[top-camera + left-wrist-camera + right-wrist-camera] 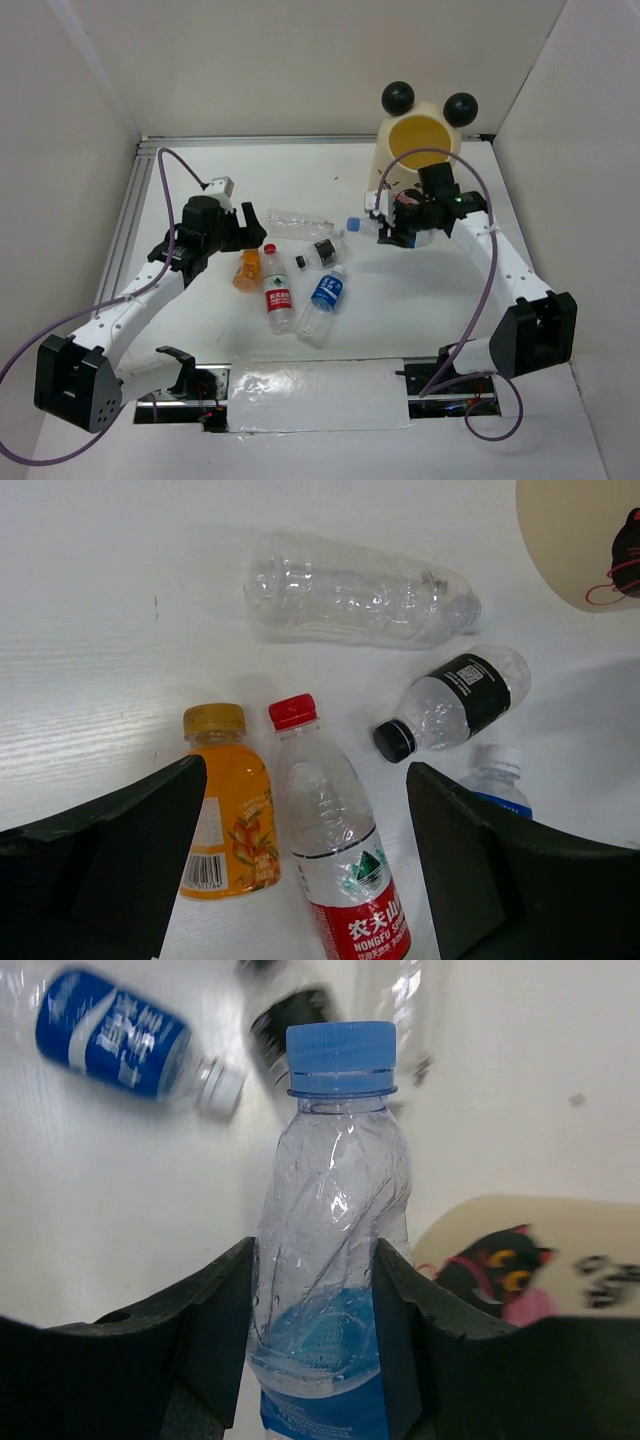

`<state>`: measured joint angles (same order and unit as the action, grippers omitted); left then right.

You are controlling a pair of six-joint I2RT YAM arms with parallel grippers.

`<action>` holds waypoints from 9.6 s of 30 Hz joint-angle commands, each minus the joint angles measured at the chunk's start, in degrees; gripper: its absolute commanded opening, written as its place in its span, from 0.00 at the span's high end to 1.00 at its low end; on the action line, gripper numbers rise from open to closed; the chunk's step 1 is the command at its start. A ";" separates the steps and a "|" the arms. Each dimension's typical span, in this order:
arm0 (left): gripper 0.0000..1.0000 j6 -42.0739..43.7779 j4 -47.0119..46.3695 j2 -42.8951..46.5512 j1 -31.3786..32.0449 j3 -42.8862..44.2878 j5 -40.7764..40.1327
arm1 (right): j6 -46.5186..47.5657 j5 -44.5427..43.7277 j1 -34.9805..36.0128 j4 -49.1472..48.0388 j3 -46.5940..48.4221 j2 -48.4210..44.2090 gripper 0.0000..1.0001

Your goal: Put the plastic bottles in the bin

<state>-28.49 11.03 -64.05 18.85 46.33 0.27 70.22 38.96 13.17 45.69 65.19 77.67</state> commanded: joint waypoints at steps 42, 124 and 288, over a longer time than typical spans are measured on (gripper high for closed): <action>0.05 14.48 -3.03 -19.61 4.43 18.60 1.85 | -10.16 37.45 -20.48 -6.39 36.42 10.41 0.00; 0.03 -6.49 14.37 -12.24 3.47 2.11 -4.58 | -22.58 -4.33 -13.52 -32.16 14.44 3.71 0.62; 0.01 -34.35 11.56 7.19 38.99 -7.65 -36.04 | -46.57 12.35 5.56 -18.52 25.07 5.93 1.00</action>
<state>-64.64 26.85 -55.72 58.06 37.82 -36.56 14.76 39.03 21.54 28.84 86.91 90.15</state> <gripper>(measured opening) 0.993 0.750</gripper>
